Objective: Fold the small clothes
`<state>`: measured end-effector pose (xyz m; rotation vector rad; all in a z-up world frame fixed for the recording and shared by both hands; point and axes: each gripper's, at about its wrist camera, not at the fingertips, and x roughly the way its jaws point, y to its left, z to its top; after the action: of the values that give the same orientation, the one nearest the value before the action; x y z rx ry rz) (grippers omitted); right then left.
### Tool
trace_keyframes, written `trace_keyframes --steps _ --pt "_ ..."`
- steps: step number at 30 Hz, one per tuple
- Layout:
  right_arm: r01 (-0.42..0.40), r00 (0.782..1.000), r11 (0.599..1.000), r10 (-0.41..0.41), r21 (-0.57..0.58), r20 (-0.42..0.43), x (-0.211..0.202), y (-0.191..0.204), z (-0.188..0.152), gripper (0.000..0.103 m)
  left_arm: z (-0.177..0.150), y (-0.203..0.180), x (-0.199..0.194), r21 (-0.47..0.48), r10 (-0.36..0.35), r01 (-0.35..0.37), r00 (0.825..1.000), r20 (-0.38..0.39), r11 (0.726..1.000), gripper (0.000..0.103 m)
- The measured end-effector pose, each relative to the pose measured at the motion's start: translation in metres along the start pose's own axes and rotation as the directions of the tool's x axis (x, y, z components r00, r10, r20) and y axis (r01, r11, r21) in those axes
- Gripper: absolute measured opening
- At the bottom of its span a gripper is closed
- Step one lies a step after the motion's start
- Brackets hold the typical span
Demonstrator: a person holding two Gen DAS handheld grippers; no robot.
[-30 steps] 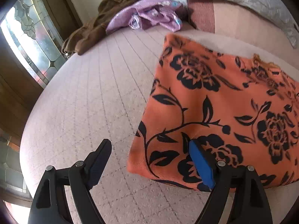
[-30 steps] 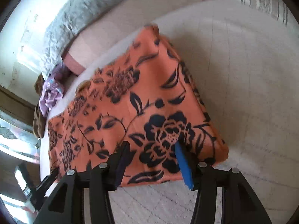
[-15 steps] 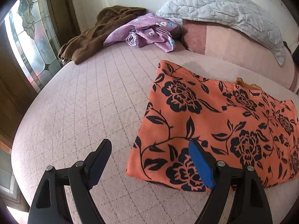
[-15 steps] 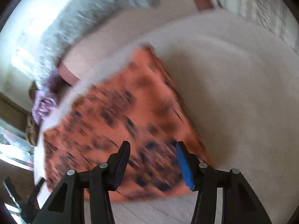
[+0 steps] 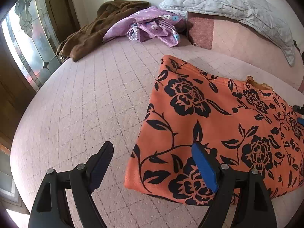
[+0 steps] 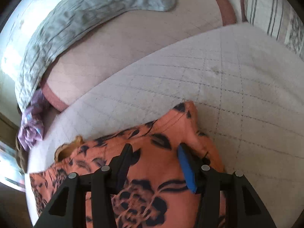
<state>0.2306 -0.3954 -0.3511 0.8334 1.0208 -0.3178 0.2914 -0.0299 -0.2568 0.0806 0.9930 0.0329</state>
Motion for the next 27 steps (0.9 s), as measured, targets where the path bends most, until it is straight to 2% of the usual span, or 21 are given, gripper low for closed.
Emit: trace_keyframes --steps 4,6,8,10,12,14,15,16,17,19,20,22,24,25,27 --pt "-0.131 0.991 0.982 0.133 -0.138 -0.001 -0.019 0.053 -0.019 0.054 -0.003 0.008 -0.002 -0.012 0.009 -0.009 1.0 -0.006 1.0 0.085" --pt "-0.221 0.975 0.952 0.217 -0.212 -0.041 -0.02 0.092 -0.031 0.054 -0.005 0.016 0.0 -0.025 0.028 -0.028 0.999 -0.025 0.999 0.085" --pt "-0.32 0.947 0.915 0.299 -0.245 -0.12 -0.01 0.134 -0.045 0.054 -0.006 0.025 0.004 -0.046 0.044 -0.046 0.998 -0.043 0.998 0.085" --pt "-0.379 0.923 0.89 0.342 -0.256 -0.176 0.004 0.167 -0.058 0.054 -0.006 0.035 0.01 -0.075 0.038 -0.043 0.997 -0.067 0.996 0.085" --pt "-0.399 0.911 0.879 0.347 -0.261 -0.221 0.02 0.193 -0.069 0.054 -0.007 0.037 0.014 -0.074 0.023 -0.029 0.996 -0.081 0.997 0.085" --pt "-0.4 0.898 0.887 0.329 -0.231 -0.291 0.047 0.21 -0.083 0.055 -0.007 0.033 0.02 -0.038 0.043 -0.047 0.995 -0.091 0.998 0.086" --pt "-0.378 0.903 0.897 0.304 -0.228 -0.303 0.057 0.213 -0.089 0.056 -0.007 0.032 0.022 -0.031 0.044 -0.048 0.994 -0.099 0.998 0.086" --pt "-0.347 0.923 0.902 0.28 -0.258 -0.263 0.06 0.216 -0.094 0.056 -0.006 0.032 0.023 -0.035 0.04 -0.044 0.993 -0.107 0.998 0.086" --pt "-0.333 0.932 0.899 0.269 -0.283 -0.243 0.059 0.221 -0.095 0.056 -0.005 0.033 0.022 -0.043 0.031 -0.036 0.993 -0.111 0.998 0.086" --pt "-0.34 0.925 0.899 0.267 -0.276 -0.271 0.054 0.223 -0.096 0.056 -0.003 0.035 0.016 -0.046 0.02 -0.024 0.994 -0.104 0.999 0.086" --pt "-0.377 0.906 0.895 0.304 -0.237 -0.294 0.046 0.214 -0.091 0.056 -0.003 0.035 0.012 -0.042 0.018 -0.022 0.996 -0.092 0.999 0.086" --pt "-0.42 0.886 0.889 0.358 -0.181 -0.295 0.027 0.194 -0.079 0.06 -0.002 0.035 0.006 -0.043 -0.006 0.003 0.996 -0.086 0.999 0.086" --pt "-0.419 0.889 0.896 0.371 -0.147 -0.268 0.003 0.163 -0.066 0.068 -0.006 0.034 0.003 -0.071 -0.077 0.069 0.99 -0.117 0.995 0.086" --pt "-0.417 0.891 0.9 0.376 -0.131 -0.255 -0.006 0.149 -0.062 0.069 -0.011 0.033 0.001 -0.094 -0.118 0.106 0.984 -0.134 0.99 0.086" --pt "-0.39 0.902 0.919 0.368 -0.058 -0.225 -0.031 0.095 -0.059 0.069 -0.023 0.026 -0.002 -0.137 -0.219 0.196 0.959 -0.18 0.971 0.086"
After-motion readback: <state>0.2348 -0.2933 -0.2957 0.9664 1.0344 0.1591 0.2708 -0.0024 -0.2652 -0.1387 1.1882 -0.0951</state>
